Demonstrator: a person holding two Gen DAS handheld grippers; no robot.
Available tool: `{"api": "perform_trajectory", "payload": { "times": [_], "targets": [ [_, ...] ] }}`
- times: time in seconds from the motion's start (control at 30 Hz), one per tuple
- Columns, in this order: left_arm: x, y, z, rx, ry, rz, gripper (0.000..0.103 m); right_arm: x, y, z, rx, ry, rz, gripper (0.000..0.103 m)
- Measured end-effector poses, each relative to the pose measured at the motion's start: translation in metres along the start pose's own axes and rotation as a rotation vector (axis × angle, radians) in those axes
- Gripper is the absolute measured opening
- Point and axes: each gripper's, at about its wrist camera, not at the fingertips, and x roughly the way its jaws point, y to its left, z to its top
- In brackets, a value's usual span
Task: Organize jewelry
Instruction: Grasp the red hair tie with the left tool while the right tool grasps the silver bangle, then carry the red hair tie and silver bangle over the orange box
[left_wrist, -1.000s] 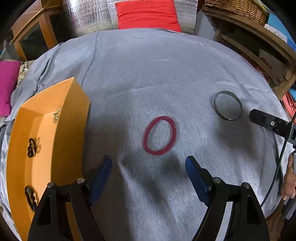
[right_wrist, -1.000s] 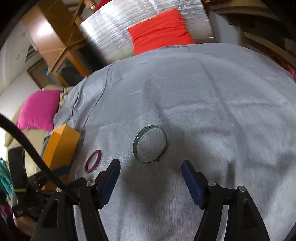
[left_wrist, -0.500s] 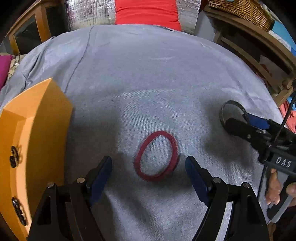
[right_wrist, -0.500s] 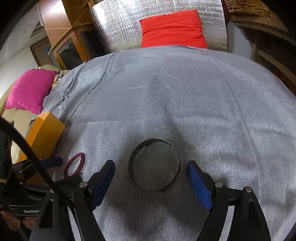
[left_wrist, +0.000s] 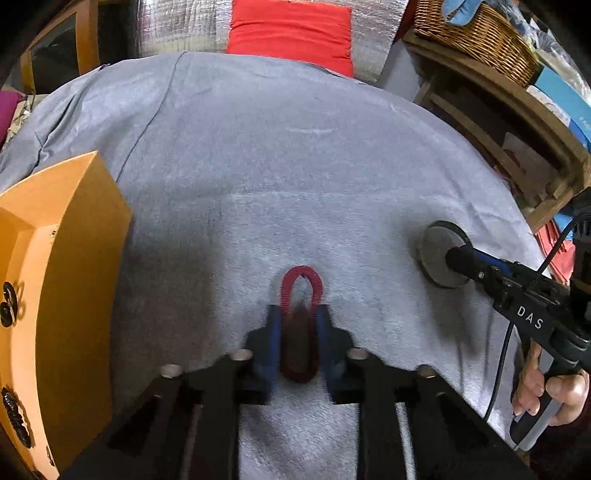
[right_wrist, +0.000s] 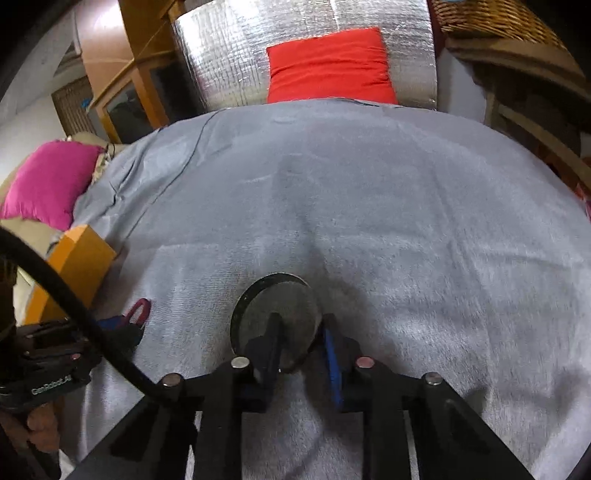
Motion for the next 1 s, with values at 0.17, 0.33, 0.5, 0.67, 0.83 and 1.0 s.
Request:
{"api": "perform_trajectory", "payload": {
  "times": [0.17,0.33,0.5,0.67,0.83,1.0],
  "targets": [
    [-0.016,-0.013,-0.006,0.018,-0.028,-0.018,0.009,-0.014,-0.009,-0.004,0.049,-0.009,0.050,0.015],
    [-0.034,-0.020,-0.016,0.026,-0.048,-0.033,0.009,-0.029,-0.018,-0.010,0.110,-0.012,0.084,0.012],
    [-0.053,-0.028,-0.027,0.038,-0.068,-0.042,0.009,-0.035,-0.021,-0.006,0.157,-0.028,0.105,0.015],
    [-0.061,-0.032,-0.035,0.043,-0.074,-0.050,0.009,-0.020,-0.019,0.006,0.166,0.003,0.099,0.033],
    [-0.066,-0.033,-0.038,0.045,-0.081,-0.054,0.009,0.003,-0.015,0.010,0.144,0.031,0.045,0.014],
    [-0.075,-0.034,-0.041,0.044,-0.097,-0.049,0.009,-0.008,-0.017,0.005,0.193,-0.012,0.057,0.008]
  ]
}}
